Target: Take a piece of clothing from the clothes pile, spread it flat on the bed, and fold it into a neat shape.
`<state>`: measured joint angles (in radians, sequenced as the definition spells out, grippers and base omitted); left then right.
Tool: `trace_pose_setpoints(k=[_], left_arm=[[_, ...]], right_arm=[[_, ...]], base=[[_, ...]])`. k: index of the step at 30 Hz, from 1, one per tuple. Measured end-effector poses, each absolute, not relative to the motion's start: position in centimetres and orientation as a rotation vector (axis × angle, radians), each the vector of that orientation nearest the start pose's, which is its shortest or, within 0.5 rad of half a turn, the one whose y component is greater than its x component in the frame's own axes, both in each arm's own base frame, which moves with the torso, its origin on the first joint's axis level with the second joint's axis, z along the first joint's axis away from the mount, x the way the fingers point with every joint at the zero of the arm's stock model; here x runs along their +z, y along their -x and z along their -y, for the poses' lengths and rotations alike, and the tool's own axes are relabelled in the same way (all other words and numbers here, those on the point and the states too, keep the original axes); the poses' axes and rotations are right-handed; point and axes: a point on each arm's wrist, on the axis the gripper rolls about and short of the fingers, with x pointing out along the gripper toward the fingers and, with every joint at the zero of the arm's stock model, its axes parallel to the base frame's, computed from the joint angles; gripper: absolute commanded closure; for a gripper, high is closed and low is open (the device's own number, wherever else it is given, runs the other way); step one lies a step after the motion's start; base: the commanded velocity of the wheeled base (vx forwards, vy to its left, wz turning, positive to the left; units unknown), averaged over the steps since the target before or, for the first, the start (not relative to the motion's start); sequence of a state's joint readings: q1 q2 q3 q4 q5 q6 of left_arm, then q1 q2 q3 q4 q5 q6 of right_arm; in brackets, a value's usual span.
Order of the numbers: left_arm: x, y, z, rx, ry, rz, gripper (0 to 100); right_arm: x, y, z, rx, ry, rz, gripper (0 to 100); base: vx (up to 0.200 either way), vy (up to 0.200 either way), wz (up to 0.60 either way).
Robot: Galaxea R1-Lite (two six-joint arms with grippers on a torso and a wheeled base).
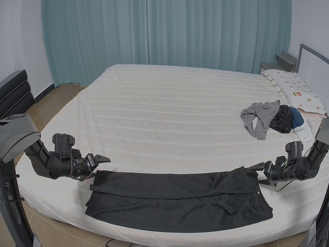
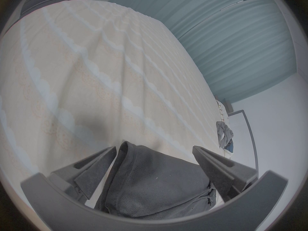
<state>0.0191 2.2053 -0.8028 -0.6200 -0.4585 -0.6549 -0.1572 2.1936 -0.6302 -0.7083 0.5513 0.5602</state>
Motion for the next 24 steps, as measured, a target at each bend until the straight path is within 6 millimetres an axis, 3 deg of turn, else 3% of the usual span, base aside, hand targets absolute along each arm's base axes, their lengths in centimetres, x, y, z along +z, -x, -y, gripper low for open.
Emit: trace_pose_setpoints(k=[12, 24], left_arm=[[0.6, -35.1, 0.2, -0.131, 0.801, -0.896, 100], [1.3, -35.7, -0.9, -0.097, 0.883, -0.816, 100]], right_arm=[[-0.4, -31.4, 3.8, 0.138, -0.82, -0.899, 0], [-0.4, -31.4, 3.9, 0.136, -0.821, -0.898, 0]], base=[[0.0, 0.0, 0.0], [0.0, 0.0, 0.0]])
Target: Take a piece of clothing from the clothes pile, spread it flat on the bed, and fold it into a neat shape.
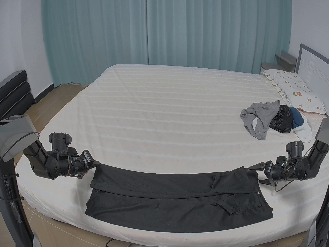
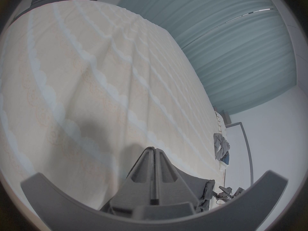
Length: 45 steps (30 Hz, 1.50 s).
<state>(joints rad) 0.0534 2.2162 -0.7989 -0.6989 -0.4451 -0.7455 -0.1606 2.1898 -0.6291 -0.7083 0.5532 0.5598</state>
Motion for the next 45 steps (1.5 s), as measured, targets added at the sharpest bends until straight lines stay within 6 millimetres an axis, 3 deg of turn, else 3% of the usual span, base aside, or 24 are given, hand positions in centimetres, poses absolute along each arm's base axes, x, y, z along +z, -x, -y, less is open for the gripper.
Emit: trace_pose_setpoints(k=[11, 12, 22, 30, 44, 45], left_arm=[[1.1, -36.1, -1.2, -0.092, 0.888, -0.809, 100], [1.1, -36.1, -1.1, -0.093, 0.888, -0.807, 0], [0.9, -36.2, -1.1, -0.092, 0.888, -0.81, 0], [0.8, -35.9, -1.3, -0.084, 0.909, -0.82, 0], [1.1, -36.0, -1.5, -0.073, 0.951, -0.813, 0], [1.1, -36.0, -1.5, -0.073, 0.95, -0.813, 0]], right_arm=[[-0.4, -31.4, 3.8, 0.137, -0.821, -0.898, 0], [-0.4, -31.4, 3.8, 0.137, -0.821, -0.898, 0], [1.2, -31.0, 3.6, 0.124, -0.873, -0.871, 0], [2.9, -30.4, 0.8, 0.177, -0.866, -0.877, 0], [0.4, -31.4, -0.3, 0.246, -0.72, -0.831, 0], [0.1, -31.3, -0.3, 0.245, -0.716, -0.839, 100]], base=[[0.0, 0.0, 0.0], [0.0, 0.0, 0.0], [0.0, 0.0, 0.0], [0.0, 0.0, 0.0], [0.0, 0.0, 0.0], [0.0, 0.0, 0.0]])
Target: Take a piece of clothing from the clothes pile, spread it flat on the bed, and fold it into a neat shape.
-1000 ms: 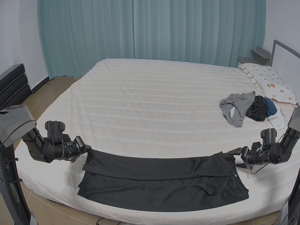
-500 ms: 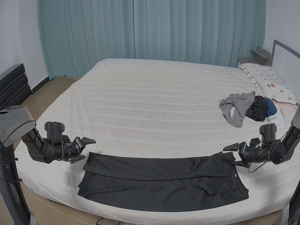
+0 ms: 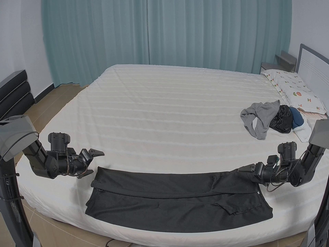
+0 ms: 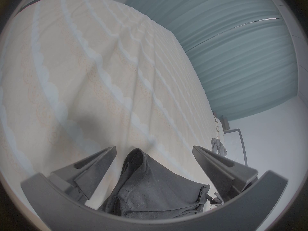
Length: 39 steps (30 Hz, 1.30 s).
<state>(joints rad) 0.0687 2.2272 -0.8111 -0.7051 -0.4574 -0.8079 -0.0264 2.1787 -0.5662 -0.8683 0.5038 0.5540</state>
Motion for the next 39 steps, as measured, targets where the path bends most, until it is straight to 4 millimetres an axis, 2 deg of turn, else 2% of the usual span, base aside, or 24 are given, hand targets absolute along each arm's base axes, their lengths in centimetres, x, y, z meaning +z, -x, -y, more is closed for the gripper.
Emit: trace_pose_setpoints(k=[9, 16, 29, 30, 35, 39], left_arm=[[1.1, -36.0, -1.5, -0.073, 0.95, -0.813, 0], [1.1, -36.0, -1.5, -0.072, 0.949, -0.813, 0], [1.1, -36.0, -1.5, -0.072, 0.949, -0.813, 0], [1.1, -36.0, -1.5, -0.072, 0.949, -0.813, 0], [1.1, -36.0, -1.5, -0.072, 0.949, -0.812, 0], [1.2, -36.0, -1.5, -0.072, 0.951, -0.81, 0]], right_arm=[[-1.2, -30.3, 0.3, 0.228, -0.688, -0.882, 100], [-1.3, -29.5, 1.2, 0.211, -0.672, -0.887, 100], [-1.4, -28.6, 1.4, 0.204, -0.67, -0.906, 100], [-1.4, -28.5, 1.4, 0.205, -0.666, -0.905, 0], [-1.0, -28.6, 1.4, 0.208, -0.664, -0.89, 0], [0.1, -28.8, 1.3, 0.22, -0.664, -0.852, 0]], base=[[0.0, 0.0, 0.0], [0.0, 0.0, 0.0], [0.0, 0.0, 0.0], [0.0, 0.0, 0.0], [0.0, 0.0, 0.0], [0.0, 0.0, 0.0]])
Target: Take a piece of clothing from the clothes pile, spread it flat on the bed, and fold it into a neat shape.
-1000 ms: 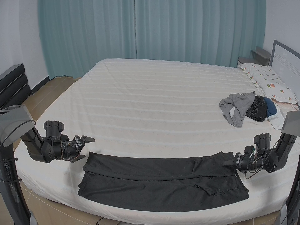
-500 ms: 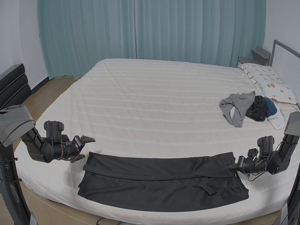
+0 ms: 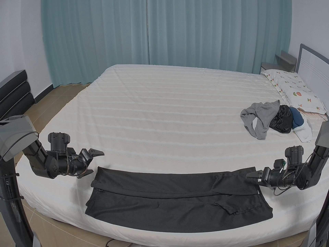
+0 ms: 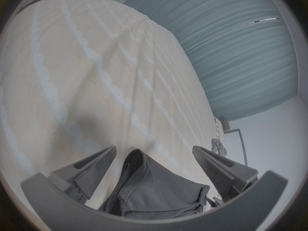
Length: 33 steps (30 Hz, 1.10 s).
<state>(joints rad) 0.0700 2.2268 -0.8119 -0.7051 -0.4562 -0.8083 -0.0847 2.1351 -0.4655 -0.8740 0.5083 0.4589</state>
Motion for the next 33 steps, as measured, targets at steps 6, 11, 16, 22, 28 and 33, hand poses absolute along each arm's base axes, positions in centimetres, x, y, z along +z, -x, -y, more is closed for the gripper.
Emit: trace_pose_setpoints(k=[6, 11, 16, 22, 28, 33], left_arm=[[1.4, -35.9, -1.9, -0.062, 0.959, -0.803, 0], [2.2, -35.2, -2.1, -0.04, 1.004, -0.796, 0], [3.4, -34.1, -2.1, -0.03, 1.04, -0.785, 0], [3.4, -31.7, -1.9, -0.004, 1.062, -0.826, 0], [3.5, -30.0, -1.7, -0.002, 1.063, -0.836, 0], [3.7, -29.4, -1.6, -0.03, 1.055, -0.784, 0]], right_arm=[[2.4, -28.2, 0.5, 0.24, -0.695, -0.807, 0], [3.6, -26.7, -1.3, 0.266, -0.713, -0.819, 0], [4.1, -25.2, -2.3, 0.222, -0.784, -0.844, 0], [4.1, -23.1, -3.5, 0.103, -0.849, -0.872, 0], [4.0, -21.5, -5.0, 0.036, -0.941, -0.845, 0], [3.6, -20.9, -5.8, 0.023, -0.976, -0.805, 0]], base=[[0.0, 0.0, 0.0], [0.0, 0.0, 0.0], [-0.2, 0.0, 0.0], [-0.2, 0.0, 0.0], [-0.033, 0.0, 0.0], [0.0, 0.0, 0.0]])
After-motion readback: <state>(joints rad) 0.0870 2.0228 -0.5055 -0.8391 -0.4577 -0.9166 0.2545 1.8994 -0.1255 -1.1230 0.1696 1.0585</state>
